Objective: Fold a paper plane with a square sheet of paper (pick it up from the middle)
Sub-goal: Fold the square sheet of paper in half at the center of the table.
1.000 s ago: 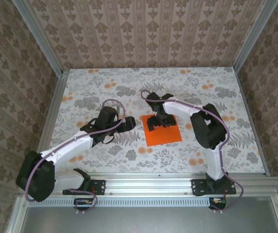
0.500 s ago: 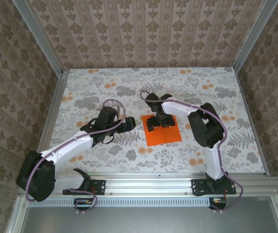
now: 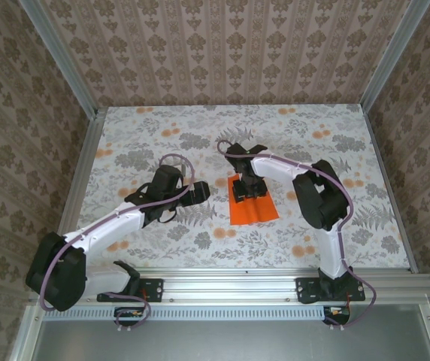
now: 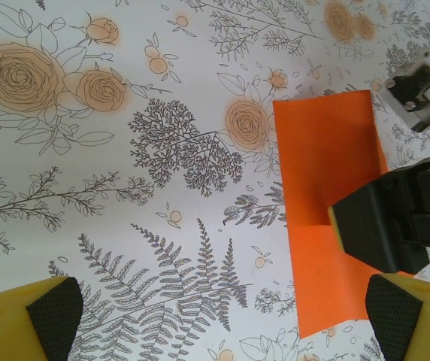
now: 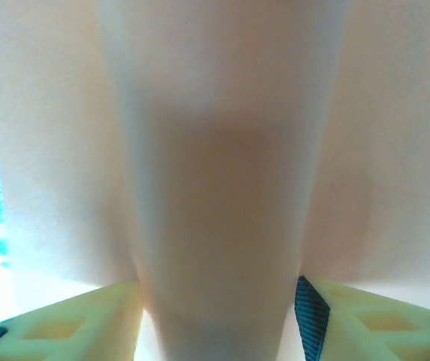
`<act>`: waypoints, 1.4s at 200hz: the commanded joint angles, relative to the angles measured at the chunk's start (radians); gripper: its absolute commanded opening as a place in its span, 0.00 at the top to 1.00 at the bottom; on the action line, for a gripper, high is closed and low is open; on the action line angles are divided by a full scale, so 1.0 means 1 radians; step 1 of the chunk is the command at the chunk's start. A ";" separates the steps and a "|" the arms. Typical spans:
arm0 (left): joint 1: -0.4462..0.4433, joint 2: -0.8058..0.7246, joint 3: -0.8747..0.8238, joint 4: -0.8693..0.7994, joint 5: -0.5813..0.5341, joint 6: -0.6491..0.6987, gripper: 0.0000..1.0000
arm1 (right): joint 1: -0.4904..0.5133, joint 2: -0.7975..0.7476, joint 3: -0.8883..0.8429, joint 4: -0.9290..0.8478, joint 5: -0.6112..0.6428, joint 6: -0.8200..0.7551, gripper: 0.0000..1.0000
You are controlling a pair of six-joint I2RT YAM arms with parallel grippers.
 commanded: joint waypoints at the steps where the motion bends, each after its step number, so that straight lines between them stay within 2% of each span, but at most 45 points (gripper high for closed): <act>1: 0.006 0.005 0.027 -0.026 0.005 0.021 0.00 | 0.007 -0.104 0.035 -0.037 -0.050 0.012 0.50; 33: 0.006 -0.008 0.027 -0.033 -0.013 0.023 0.00 | 0.001 -0.188 0.009 0.052 -0.208 0.049 0.54; 65: 0.006 -0.033 0.028 -0.041 -0.025 0.032 0.00 | -0.039 -0.244 -0.091 0.281 -0.489 0.165 0.56; 91: 0.007 -0.041 0.034 -0.049 -0.015 0.040 0.00 | -0.079 -0.251 -0.176 0.442 -0.598 0.256 0.56; 136: 0.005 -0.025 0.041 -0.026 0.043 0.053 0.00 | -0.131 -0.235 -0.313 0.509 -0.567 0.282 0.53; 204: -0.029 0.051 0.101 -0.026 0.082 0.071 0.00 | -0.176 -0.249 -0.405 0.434 -0.439 0.212 0.46; 235: -0.052 0.091 0.126 -0.028 0.086 0.077 0.00 | -0.194 -0.275 -0.420 0.398 -0.411 0.172 0.40; 280: -0.071 0.123 0.137 -0.014 0.090 0.060 0.07 | -0.209 -0.295 -0.415 0.313 -0.368 0.108 0.35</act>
